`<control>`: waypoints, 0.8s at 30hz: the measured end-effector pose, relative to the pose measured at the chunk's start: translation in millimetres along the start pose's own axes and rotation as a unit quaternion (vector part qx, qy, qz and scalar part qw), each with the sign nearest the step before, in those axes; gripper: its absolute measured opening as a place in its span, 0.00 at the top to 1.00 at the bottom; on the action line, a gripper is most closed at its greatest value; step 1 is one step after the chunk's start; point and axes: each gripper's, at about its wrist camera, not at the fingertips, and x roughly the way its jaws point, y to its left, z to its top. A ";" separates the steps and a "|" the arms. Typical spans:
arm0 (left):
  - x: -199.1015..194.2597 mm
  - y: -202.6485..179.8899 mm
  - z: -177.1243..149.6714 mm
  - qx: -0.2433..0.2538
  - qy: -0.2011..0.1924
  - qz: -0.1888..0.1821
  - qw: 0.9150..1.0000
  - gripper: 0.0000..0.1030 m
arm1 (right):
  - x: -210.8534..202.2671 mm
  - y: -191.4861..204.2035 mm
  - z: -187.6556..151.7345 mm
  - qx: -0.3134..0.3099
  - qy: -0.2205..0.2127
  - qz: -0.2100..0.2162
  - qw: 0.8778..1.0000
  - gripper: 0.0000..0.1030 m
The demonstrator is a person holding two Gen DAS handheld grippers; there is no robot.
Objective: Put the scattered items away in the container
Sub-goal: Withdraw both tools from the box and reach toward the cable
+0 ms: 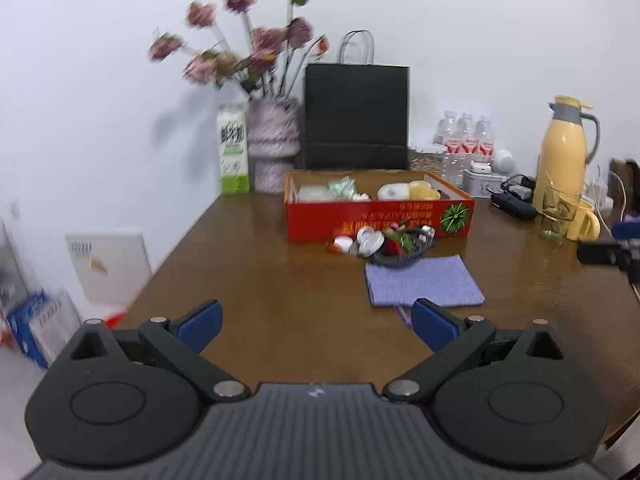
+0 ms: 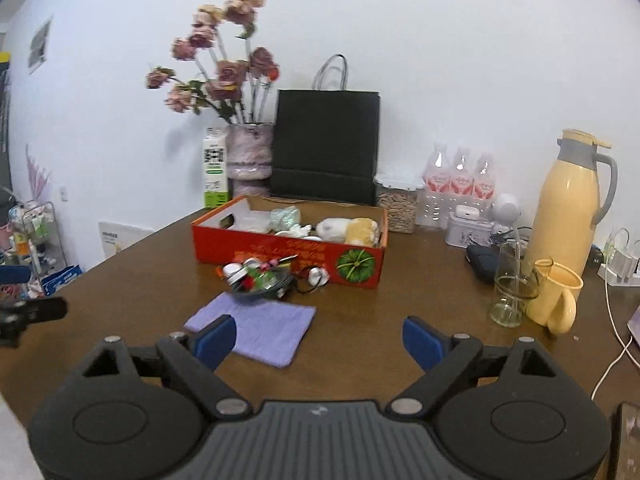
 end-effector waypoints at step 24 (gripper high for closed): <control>23.7 -48.8 -44.7 0.017 0.057 -0.037 0.998 0.01 | -2.0 24.2 -72.8 0.002 -0.015 -0.012 1.000 0.12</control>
